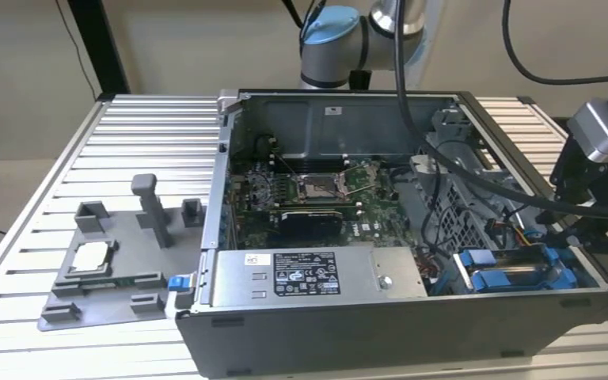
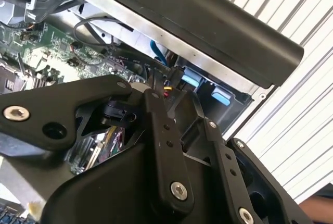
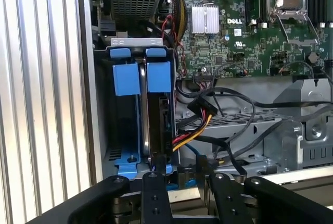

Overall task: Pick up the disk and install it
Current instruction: 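Insert the first disk wire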

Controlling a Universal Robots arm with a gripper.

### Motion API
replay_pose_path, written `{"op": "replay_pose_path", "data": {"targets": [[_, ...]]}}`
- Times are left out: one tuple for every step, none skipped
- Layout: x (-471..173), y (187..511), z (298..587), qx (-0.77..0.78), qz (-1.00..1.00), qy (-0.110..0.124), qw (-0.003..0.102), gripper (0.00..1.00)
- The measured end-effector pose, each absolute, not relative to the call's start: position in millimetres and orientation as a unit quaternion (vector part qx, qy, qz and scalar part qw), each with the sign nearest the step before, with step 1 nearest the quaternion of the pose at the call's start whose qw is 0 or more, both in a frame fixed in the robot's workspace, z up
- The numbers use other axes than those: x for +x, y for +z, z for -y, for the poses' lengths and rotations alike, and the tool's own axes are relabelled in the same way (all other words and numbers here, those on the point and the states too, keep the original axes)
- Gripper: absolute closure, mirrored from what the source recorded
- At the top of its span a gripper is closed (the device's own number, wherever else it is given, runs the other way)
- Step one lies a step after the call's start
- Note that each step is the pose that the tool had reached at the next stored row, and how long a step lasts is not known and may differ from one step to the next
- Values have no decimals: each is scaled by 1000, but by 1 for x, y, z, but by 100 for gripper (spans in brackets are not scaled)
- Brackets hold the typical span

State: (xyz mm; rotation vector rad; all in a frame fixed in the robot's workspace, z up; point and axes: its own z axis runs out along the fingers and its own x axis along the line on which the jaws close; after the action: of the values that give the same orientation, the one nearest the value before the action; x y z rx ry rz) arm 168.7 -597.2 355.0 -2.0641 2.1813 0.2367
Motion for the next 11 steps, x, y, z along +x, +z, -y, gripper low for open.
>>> {"op": "replay_pose_path", "data": {"targets": [[169, 354, 597, -685, -721, 79, 64, 0], [169, 354, 597, -686, -721, 79, 64, 0], [169, 353, 597, -687, -720, 79, 64, 0], [169, 353, 597, -688, -719, 79, 64, 0], [169, 353, 597, -689, -718, 79, 64, 0], [169, 353, 597, -690, -717, 79, 64, 0], [169, 353, 597, -690, -716, 79, 64, 0], [169, 353, 597, -691, -716, 79, 64, 0], [169, 352, 597, -691, -716, 79, 64, 0], [169, 352, 597, -691, -716, 79, 64, 0], [169, 352, 597, -691, -716, 79, 64, 0]]}}
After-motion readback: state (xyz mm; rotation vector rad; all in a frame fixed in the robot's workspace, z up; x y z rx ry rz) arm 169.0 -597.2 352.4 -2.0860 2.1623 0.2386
